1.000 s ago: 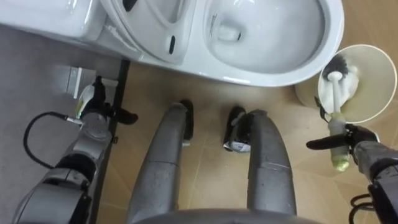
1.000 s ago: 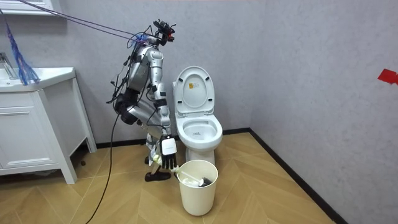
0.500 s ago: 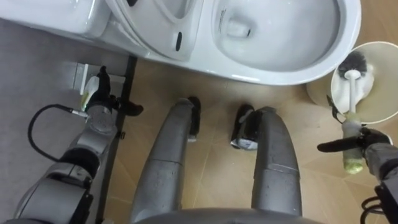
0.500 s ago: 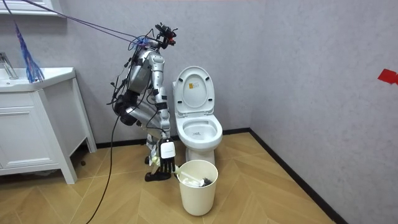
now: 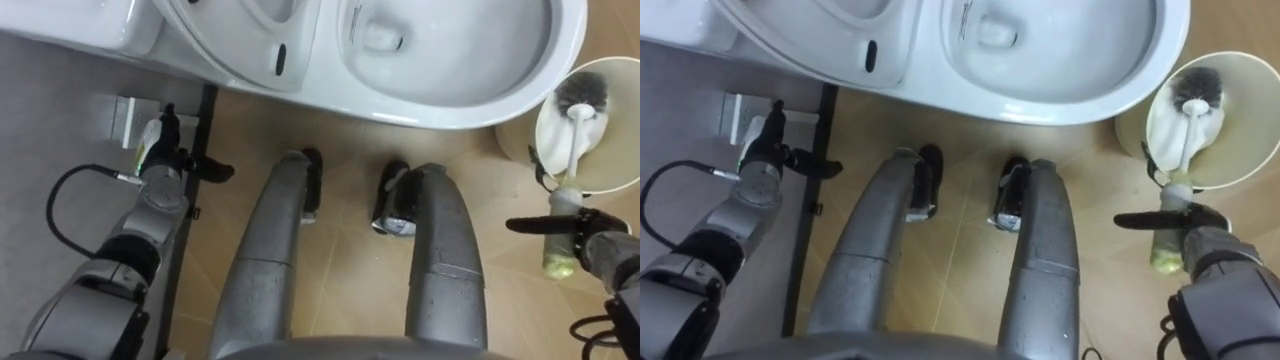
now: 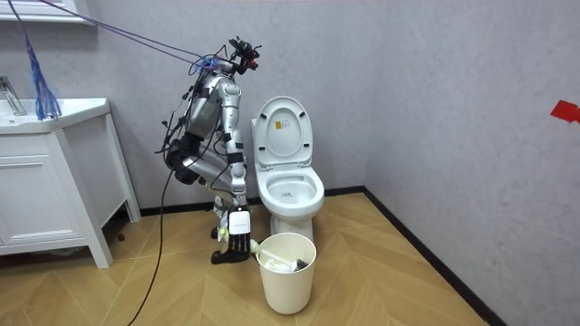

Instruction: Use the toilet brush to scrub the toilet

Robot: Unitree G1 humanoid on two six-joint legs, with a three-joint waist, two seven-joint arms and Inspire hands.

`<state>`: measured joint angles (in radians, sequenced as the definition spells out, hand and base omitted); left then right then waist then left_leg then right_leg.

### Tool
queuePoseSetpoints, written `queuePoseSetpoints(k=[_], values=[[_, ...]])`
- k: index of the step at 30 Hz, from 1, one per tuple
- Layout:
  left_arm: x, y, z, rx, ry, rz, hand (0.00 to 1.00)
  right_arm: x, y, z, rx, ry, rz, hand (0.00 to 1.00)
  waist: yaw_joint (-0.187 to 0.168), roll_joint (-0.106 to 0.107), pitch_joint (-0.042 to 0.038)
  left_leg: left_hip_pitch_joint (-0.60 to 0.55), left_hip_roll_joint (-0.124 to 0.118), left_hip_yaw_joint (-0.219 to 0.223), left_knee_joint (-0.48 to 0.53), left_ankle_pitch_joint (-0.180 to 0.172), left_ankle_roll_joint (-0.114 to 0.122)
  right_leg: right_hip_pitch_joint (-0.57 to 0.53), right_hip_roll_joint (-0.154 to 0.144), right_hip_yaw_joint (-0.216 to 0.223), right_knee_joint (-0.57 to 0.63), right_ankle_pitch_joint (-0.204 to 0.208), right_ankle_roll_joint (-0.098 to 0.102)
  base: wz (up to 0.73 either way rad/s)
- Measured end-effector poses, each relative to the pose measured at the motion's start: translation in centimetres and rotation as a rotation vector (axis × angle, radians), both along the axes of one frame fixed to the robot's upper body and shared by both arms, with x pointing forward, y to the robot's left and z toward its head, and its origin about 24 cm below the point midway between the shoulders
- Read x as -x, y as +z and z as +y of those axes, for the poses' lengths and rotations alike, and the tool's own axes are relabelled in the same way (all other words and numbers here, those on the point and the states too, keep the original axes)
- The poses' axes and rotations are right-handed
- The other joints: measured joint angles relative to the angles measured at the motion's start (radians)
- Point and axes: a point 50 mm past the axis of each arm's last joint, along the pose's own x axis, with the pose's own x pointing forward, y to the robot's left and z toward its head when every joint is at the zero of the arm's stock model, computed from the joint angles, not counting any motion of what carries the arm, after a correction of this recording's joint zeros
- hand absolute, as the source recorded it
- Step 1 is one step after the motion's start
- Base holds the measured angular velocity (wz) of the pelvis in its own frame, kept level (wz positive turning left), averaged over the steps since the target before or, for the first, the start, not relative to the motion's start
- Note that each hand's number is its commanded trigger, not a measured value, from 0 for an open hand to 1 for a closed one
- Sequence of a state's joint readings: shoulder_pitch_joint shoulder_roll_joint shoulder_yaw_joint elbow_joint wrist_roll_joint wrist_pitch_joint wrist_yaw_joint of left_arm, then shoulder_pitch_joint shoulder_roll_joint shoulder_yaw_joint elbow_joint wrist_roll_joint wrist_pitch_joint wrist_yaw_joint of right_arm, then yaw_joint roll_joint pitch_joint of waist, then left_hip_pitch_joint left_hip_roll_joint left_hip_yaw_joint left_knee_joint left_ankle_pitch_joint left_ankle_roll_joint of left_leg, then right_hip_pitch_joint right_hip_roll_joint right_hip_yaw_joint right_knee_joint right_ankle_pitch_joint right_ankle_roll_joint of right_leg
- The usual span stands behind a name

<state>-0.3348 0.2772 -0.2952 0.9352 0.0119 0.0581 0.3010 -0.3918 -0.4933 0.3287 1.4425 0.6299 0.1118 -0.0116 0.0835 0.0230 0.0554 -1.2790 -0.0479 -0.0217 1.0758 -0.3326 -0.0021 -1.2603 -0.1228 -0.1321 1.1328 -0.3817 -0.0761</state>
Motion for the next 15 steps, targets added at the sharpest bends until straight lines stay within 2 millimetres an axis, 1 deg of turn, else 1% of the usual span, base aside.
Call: queuePoseSetpoints(k=[3, 6, 8, 9, 11, 15], values=[[0.0, 0.1, 0.1, -0.001, 0.001, -0.001, 0.0, 0.0, -0.2, 0.3, -0.004, -0.014, -0.004, 1.0, -0.003, 0.0, 0.0001, -0.009, 0.0, -0.001, 0.004, 0.0, 0.0, -0.008, 0.0, -0.002, 0.001, 0.001, -0.001, 0.0], [-0.1, 0.1, 0.1, 0.013, 0.01, -0.004, 0.0, -0.2, -0.5, 1.0, -0.031, -0.011, -0.011, 1.0, -0.004, 0.002, 0.0004, -0.01, 0.001, 0.003, 0.006, -0.003, 0.003, -0.01, 0.0, 0.001, 0.003, 0.0, -0.001, -0.03], [-0.2, 0.3, 0.0, 0.015, 0.008, -0.013, 0.0, -0.5, -0.4, 1.1, -0.036, -0.018, -0.021, 1.0, 0.0, 0.017, 0.0012, -0.018, 0.001, 0.004, 0.01, -0.004, 0.006, -0.017, 0.0, 0.002, 0.003, 0.001, 0.001, 0.0], [-0.2, 0.3, 0.0, 0.014, 0.008, -0.014, 0.0, -0.6, -0.4, 1.1, -0.036, -0.021, -0.024, 1.0, 0.0, 0.019, 0.0017, -0.02, 0.001, 0.005, 0.011, -0.004, 0.006, -0.019, -0.001, 0.002, 0.004, 0.001, 0.001, 0.0], [-0.2, 0.3, 0.0, 0.011, 0.011, -0.013, 0.0, -0.6, -0.3, 1.1, -0.032, -0.032, -0.029, 1.0, -0.001, 0.021, 0.0011, -0.021, -0.002, 0.015, 0.014, -0.006, 0.014, -0.026, -0.011, 0.006, 0.015, -0.002, 0.001, 0.0], [-0.2, 0.3, 0.1, 0.02, 0.044, -0.028, 0.0, -0.6, -0.3, 1.0, -0.023, -0.049, -0.03, 1.0, -0.004, 0.022, 0.0008, -0.021, -0.002, 0.015, 0.015, -0.006, 0.014, -0.025, -0.011, 0.005, 0.015, -0.002, 0.001, 0.0]])
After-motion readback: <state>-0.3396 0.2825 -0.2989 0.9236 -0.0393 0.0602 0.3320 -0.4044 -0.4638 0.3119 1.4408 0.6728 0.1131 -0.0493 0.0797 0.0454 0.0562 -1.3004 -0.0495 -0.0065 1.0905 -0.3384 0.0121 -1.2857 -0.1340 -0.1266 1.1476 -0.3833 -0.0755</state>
